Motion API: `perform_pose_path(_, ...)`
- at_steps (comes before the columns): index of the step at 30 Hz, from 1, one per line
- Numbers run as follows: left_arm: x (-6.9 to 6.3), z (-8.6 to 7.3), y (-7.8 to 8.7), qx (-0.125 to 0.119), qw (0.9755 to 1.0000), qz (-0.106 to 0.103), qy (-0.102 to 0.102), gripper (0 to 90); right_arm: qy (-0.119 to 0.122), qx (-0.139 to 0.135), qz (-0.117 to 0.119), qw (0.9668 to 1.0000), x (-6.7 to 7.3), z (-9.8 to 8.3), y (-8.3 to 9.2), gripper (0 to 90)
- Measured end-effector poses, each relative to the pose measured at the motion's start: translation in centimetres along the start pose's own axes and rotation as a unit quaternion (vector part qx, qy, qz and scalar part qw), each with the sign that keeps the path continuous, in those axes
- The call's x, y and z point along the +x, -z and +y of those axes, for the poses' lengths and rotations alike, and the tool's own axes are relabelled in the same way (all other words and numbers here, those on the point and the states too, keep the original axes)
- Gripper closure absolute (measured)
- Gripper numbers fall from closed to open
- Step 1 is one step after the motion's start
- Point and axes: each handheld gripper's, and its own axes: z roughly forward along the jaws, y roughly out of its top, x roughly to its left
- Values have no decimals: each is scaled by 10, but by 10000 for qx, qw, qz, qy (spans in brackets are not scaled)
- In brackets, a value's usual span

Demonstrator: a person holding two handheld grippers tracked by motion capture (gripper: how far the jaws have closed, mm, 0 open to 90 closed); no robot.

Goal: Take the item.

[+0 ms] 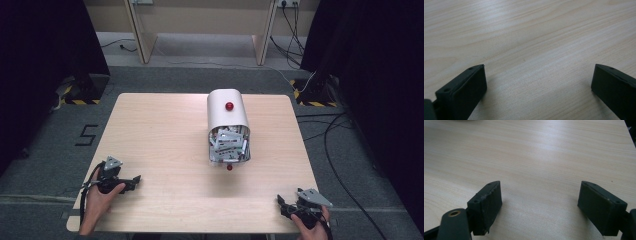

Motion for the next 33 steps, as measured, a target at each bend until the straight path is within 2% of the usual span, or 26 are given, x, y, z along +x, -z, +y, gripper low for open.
perform_pose_path(23, 0, 0, 0, -4, 10000, -2, 2, 0, -3, 8, -5, 10000, 0, 1, 0, 203)
perform_pose_path(26, 0, 0, 0, -4, 10000, -2, 1, 0, 89, 15, 63, 9999, 0, 0, 2, 201)
perform_pose_path(33, 0, 0, 0, -5, 10000, -3, 2, 0, 179, -190, 134, 9996, 2, 5, 6, 192)
